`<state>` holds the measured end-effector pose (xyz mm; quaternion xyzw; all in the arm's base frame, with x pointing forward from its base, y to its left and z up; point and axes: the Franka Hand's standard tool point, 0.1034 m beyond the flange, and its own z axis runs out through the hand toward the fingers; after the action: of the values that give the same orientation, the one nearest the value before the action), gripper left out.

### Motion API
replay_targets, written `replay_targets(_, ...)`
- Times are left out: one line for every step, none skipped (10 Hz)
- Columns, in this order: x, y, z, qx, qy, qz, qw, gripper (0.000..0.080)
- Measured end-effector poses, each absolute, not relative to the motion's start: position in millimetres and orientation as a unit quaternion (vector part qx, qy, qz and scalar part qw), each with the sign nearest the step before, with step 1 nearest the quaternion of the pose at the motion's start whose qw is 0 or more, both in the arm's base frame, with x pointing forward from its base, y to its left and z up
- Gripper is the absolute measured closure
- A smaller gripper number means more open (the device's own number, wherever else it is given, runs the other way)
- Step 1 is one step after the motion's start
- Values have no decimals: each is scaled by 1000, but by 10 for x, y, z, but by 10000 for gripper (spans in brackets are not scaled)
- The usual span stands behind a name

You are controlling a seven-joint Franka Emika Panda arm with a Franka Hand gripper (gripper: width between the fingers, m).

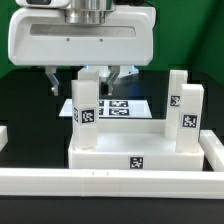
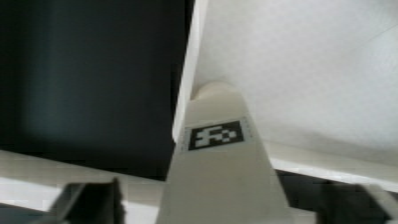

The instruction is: Assemble desk

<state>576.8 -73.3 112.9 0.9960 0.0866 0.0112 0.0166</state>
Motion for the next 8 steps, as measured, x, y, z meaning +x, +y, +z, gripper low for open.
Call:
replay_targets(5768, -734, 1129, 996, 87, 11, 17, 417)
replay_targets(5766, -732, 1128, 996, 84, 11, 16, 417)
replay_targets(5764, -734, 1127, 997, 75, 11, 16, 510)
replay_targets(5764, -734, 1127, 997, 74, 11, 16, 510)
replay_targets(5760, -730, 1125, 999, 32, 11, 13, 510)
replay_targets(5753, -735, 1124, 1000, -24, 10, 10, 510)
replay_targets(5753, -730, 1124, 998, -57, 10, 9, 510)
replay_targets(5755, -729, 1124, 993, -119, 12, 6, 510)
